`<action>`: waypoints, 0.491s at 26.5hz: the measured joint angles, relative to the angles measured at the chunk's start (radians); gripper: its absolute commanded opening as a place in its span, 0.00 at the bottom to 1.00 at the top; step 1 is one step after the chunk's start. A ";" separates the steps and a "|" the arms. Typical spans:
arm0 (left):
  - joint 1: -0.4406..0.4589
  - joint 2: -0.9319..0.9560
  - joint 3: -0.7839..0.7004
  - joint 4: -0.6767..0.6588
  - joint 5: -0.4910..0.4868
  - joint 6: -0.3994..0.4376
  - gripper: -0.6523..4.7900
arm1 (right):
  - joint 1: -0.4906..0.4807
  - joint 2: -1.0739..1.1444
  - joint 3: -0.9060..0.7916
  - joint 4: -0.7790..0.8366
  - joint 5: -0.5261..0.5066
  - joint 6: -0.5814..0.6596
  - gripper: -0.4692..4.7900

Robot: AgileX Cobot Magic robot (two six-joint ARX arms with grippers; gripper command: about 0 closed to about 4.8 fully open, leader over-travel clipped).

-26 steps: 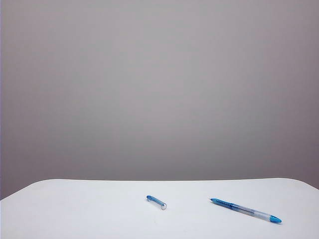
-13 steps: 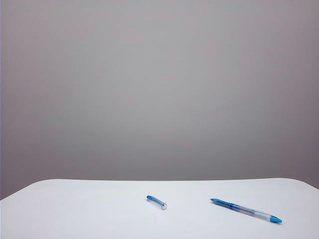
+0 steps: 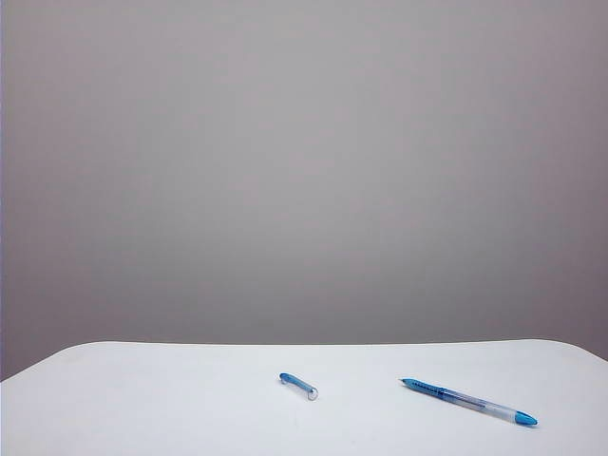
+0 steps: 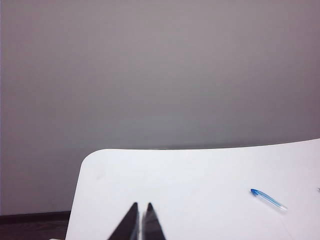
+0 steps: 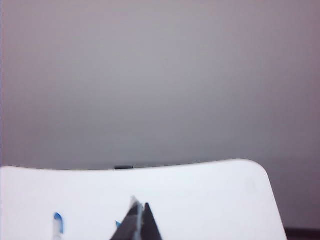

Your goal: Pick up the pen and remove the cap.

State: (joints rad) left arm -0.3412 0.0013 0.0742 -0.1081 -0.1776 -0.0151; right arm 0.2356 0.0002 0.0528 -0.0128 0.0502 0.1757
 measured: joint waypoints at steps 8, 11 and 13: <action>0.008 0.000 -0.073 0.021 -0.006 -0.010 0.11 | -0.062 0.000 -0.044 0.010 -0.028 0.000 0.09; 0.008 -0.002 -0.072 0.015 -0.003 -0.016 0.11 | -0.061 0.000 -0.045 0.003 -0.039 0.000 0.09; 0.008 -0.001 -0.072 0.016 -0.003 -0.016 0.11 | -0.061 0.000 -0.045 -0.009 -0.046 -0.007 0.09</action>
State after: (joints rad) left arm -0.3332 0.0002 0.0017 -0.0925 -0.1810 -0.0315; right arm 0.1741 0.0006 0.0074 -0.0219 0.0044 0.1688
